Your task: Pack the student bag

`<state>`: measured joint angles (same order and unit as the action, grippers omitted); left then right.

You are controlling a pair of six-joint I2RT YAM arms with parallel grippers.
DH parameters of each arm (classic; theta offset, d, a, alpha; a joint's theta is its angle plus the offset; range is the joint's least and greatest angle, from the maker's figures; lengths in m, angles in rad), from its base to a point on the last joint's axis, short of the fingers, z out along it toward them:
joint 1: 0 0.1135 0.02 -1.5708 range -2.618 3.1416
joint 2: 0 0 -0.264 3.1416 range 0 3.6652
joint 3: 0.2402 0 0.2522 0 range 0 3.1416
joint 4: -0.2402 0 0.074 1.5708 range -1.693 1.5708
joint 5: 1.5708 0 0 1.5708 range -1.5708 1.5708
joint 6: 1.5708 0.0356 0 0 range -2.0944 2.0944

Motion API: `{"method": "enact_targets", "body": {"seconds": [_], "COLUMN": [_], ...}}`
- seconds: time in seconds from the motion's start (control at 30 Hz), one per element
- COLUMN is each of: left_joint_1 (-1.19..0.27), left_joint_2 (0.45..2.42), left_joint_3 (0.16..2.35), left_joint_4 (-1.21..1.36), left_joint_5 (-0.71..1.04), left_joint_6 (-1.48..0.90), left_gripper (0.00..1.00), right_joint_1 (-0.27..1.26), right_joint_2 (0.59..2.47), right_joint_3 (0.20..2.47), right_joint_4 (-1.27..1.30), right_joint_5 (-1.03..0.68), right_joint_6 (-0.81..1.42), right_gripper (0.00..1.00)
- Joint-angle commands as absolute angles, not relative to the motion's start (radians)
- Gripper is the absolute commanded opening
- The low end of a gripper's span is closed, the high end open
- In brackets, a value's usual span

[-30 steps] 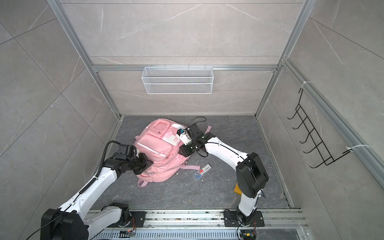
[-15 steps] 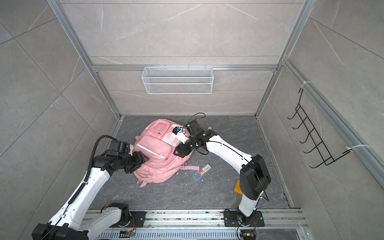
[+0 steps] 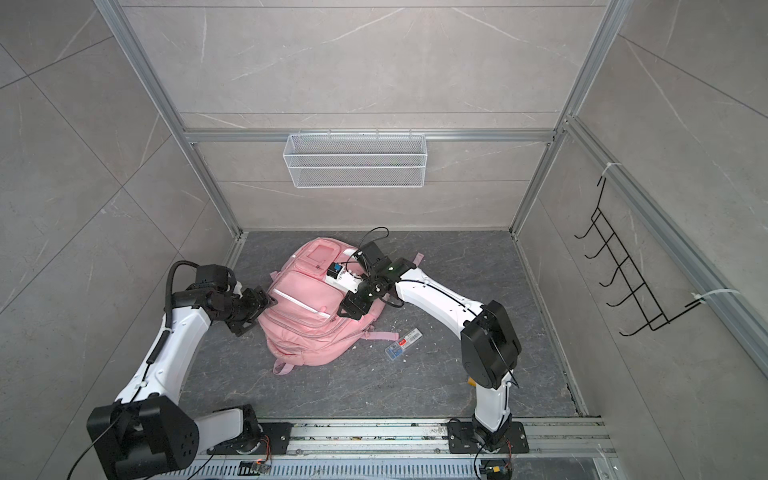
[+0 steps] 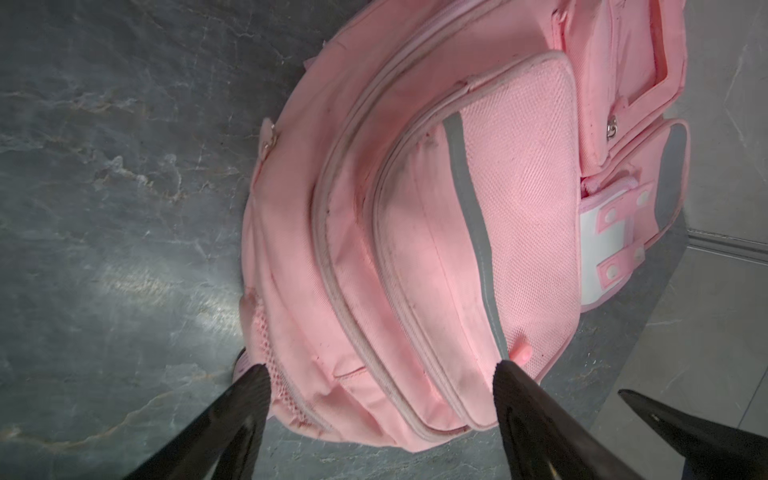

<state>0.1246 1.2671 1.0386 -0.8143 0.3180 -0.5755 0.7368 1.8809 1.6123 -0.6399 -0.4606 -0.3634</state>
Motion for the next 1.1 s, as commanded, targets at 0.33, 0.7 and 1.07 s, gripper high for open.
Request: {"method": "enact_targets", "body": {"seconds": [0.33, 0.7, 1.07], "left_joint_1": [0.126, 0.127, 0.126], "left_joint_2": [1.381, 1.353, 1.341], "left_joint_3": [1.07, 0.993, 0.958], "left_joint_4": [-0.753, -0.731, -0.734], "left_joint_5": [0.392, 0.428, 0.424], "left_joint_6": [-0.466, -0.475, -0.483], "left_gripper": [0.83, 0.75, 0.68], "right_joint_1": [0.762, 0.769, 0.779], "right_joint_2": [1.981, 2.094, 2.145], "right_joint_3": [1.66, 1.778, 1.805], "right_joint_4": [-0.712, -0.771, -0.822], "right_joint_5": [-0.392, -0.383, -0.407], "right_joint_6": [-0.505, -0.548, -0.56], "right_gripper": [0.7, 0.7, 0.56]}}
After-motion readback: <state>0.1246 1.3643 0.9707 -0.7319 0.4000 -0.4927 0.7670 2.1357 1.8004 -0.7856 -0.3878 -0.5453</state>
